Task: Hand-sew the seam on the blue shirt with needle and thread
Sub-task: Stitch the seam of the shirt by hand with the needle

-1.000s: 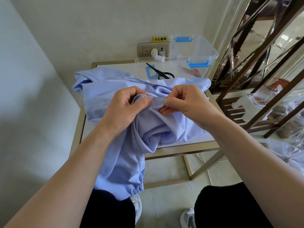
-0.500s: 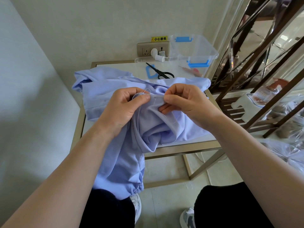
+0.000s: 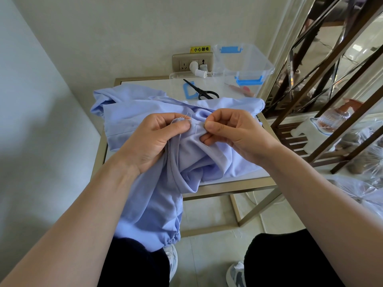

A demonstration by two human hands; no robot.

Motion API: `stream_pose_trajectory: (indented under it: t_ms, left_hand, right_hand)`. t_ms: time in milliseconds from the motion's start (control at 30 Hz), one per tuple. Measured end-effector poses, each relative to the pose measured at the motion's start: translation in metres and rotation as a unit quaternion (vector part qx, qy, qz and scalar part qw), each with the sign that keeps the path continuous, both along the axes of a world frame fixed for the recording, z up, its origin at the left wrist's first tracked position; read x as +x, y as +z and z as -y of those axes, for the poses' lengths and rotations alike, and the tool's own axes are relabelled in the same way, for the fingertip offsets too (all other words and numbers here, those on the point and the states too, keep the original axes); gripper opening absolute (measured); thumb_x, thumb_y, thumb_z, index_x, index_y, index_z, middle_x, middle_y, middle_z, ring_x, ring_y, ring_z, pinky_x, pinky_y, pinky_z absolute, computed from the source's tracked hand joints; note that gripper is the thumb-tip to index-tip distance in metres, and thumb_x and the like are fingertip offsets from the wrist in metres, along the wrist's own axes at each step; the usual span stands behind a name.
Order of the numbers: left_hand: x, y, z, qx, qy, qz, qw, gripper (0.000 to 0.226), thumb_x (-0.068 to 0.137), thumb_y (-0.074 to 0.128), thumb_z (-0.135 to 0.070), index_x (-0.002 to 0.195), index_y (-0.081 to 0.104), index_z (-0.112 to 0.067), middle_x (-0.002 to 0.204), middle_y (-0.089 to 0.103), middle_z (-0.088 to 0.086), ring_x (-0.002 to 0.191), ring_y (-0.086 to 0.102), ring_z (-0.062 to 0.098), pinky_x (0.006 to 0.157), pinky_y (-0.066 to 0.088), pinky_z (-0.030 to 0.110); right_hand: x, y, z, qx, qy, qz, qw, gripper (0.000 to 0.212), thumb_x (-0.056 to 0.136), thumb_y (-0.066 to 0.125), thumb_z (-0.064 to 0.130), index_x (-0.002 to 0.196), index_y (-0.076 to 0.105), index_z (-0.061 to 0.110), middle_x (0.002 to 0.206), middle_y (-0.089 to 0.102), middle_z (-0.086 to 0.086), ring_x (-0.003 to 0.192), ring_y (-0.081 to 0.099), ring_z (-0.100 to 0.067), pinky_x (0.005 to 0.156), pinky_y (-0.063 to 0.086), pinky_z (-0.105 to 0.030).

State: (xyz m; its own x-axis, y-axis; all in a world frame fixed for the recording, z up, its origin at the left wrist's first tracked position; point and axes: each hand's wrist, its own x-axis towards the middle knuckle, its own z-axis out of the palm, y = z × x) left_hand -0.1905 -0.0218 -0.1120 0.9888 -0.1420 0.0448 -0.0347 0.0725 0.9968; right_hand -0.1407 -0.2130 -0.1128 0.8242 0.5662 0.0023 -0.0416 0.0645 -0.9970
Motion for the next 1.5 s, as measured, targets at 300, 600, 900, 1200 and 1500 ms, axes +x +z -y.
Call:
stream_pose_trajectory:
  t_ms: [300, 600, 900, 1200, 1500]
  left_hand:
    - [0.002, -0.005, 0.0, -0.038, -0.014, 0.009, 0.999, 0.017, 0.087, 0.057, -0.019, 0.085, 0.072, -0.011, 0.074, 0.067, -0.007, 0.074, 0.06, 0.005, 0.075, 0.049, 0.018]
    - [0.004, -0.007, -0.002, -0.039, -0.008, -0.011, 0.999, 0.021, 0.087, 0.057, -0.021, 0.09, 0.073, -0.008, 0.078, 0.068, -0.002, 0.08, 0.061, 0.009, 0.078, 0.05, 0.02]
    - [0.004, -0.008, 0.0, -0.044, -0.009, -0.013, 0.999, 0.023, 0.087, 0.056, -0.019, 0.076, 0.076, -0.017, 0.074, 0.067, -0.004, 0.075, 0.06, 0.008, 0.077, 0.05, 0.019]
    - [0.006, -0.012, 0.002, -0.06, -0.013, -0.04, 0.997, 0.035, 0.085, 0.061, -0.022, 0.108, 0.066, 0.004, 0.092, 0.066, 0.012, 0.088, 0.06, 0.018, 0.082, 0.051, 0.023]
    - [0.008, -0.009, -0.002, -0.044, 0.002, -0.003, 0.999, 0.025, 0.09, 0.061, -0.021, 0.066, 0.061, -0.016, 0.069, 0.048, -0.005, 0.069, 0.043, 0.007, 0.07, 0.042, 0.017]
  right_hand:
    - [0.001, -0.002, -0.002, 0.022, -0.014, -0.018, 1.0, 0.017, 0.076, 0.067, 0.017, 0.086, 0.065, 0.002, 0.072, 0.067, -0.007, 0.065, 0.068, -0.015, 0.071, 0.057, -0.022]
    - [-0.002, -0.002, -0.004, 0.022, -0.024, -0.015, 0.999, 0.015, 0.076, 0.067, 0.015, 0.083, 0.065, 0.003, 0.072, 0.069, -0.005, 0.066, 0.07, -0.016, 0.072, 0.057, -0.022]
    - [-0.002, -0.001, -0.005, 0.028, -0.029, -0.013, 0.999, 0.012, 0.076, 0.067, 0.015, 0.082, 0.065, 0.004, 0.071, 0.07, -0.004, 0.067, 0.07, -0.016, 0.072, 0.057, -0.022]
    - [-0.005, -0.003, -0.011, 0.019, -0.029, 0.001, 0.999, 0.016, 0.075, 0.068, 0.018, 0.08, 0.067, 0.003, 0.071, 0.07, -0.006, 0.067, 0.068, -0.015, 0.07, 0.056, -0.022]
    - [0.0, 0.0, -0.005, 0.004, -0.05, -0.014, 0.999, 0.003, 0.089, 0.063, 0.001, 0.087, 0.064, 0.003, 0.073, 0.066, -0.009, 0.065, 0.065, -0.018, 0.069, 0.056, -0.024]
